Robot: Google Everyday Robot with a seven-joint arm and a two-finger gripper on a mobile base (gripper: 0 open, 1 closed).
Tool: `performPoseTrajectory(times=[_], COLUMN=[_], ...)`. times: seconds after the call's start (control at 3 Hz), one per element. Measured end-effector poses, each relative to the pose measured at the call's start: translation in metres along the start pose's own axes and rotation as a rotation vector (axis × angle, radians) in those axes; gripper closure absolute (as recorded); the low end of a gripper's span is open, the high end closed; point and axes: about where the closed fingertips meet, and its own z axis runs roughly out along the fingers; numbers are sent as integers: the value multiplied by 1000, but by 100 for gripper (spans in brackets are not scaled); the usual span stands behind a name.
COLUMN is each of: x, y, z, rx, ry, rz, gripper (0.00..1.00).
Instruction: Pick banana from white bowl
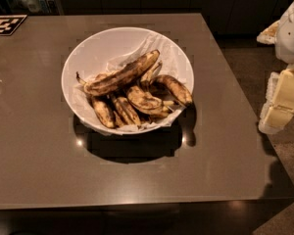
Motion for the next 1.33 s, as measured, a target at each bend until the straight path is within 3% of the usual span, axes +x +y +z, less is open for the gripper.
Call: performPoseTrajectory(times=[1.0, 1.33], x=[-111, -120], y=[34, 34], z=[-31, -42], rx=[8, 54], ry=[59, 36], rz=[-343, -352], gripper=[0, 0])
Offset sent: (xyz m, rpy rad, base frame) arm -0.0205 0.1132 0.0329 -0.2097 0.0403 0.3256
